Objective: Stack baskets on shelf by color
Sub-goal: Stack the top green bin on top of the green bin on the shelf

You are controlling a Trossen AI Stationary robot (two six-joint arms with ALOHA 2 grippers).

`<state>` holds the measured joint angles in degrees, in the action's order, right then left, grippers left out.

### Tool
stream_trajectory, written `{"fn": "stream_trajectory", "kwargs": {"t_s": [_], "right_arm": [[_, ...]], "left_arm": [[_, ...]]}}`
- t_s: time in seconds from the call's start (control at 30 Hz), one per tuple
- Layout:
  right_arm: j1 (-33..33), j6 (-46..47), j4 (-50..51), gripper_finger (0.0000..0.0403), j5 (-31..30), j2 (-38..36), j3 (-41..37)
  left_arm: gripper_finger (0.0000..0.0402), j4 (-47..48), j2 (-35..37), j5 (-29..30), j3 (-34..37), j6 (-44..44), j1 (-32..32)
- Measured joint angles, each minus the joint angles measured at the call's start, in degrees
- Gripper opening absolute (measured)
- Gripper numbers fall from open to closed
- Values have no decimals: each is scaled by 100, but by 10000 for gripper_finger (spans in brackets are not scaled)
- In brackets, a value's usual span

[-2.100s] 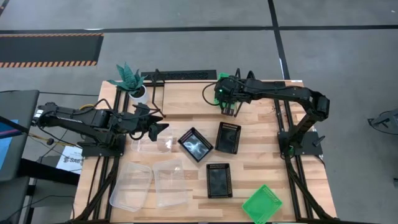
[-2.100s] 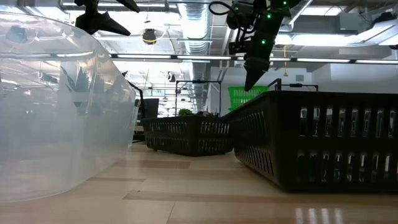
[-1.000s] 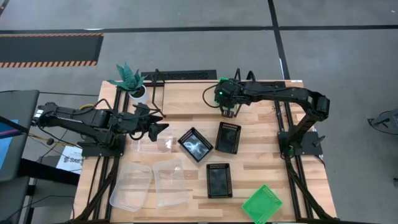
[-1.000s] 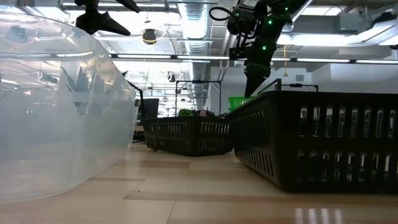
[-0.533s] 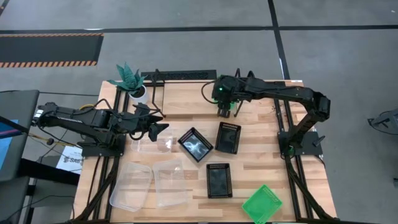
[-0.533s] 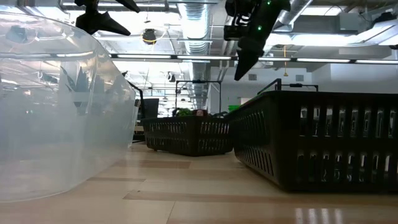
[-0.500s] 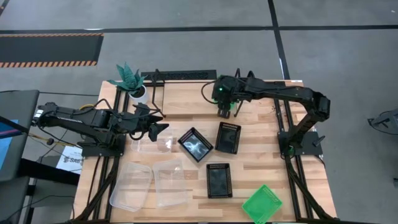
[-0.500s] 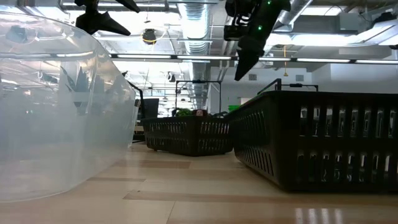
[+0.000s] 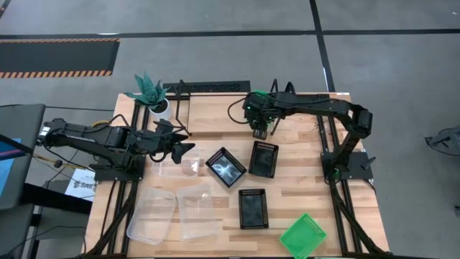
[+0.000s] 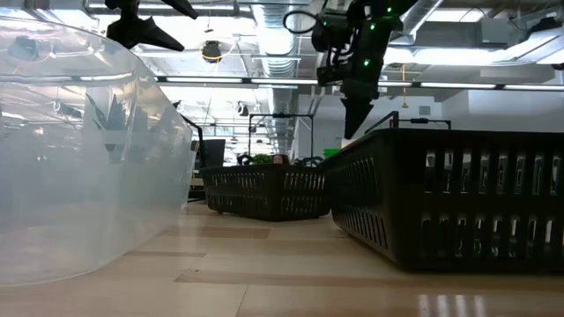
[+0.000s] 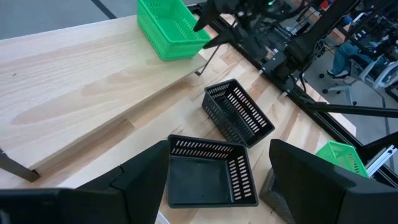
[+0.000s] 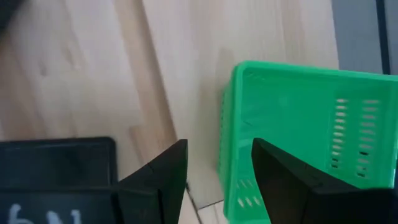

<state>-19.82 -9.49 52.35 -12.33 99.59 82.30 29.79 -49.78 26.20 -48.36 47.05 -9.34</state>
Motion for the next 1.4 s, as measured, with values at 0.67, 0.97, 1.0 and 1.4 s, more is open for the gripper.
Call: {"fn": "stream_trajectory", "kwargs": {"t_s": [0.67, 0.97, 1.0, 1.4], "right_arm": [[34, -339, 111, 108, 20, 540, -6], [54, -933, 150, 29, -330, 540, -4], [74, -989, 145, 35, -395, 540, -4], [16, -1200, 203, 47, -426, 540, -4]], "left_arm": [[265, 140, 0, -24, 2, 4, 0], [265, 159, 1, 78, 0, 7, 0], [265, 165, 2, 83, 0, 7, 0], [265, 179, 1, 150, 1, 7, 0]]}}
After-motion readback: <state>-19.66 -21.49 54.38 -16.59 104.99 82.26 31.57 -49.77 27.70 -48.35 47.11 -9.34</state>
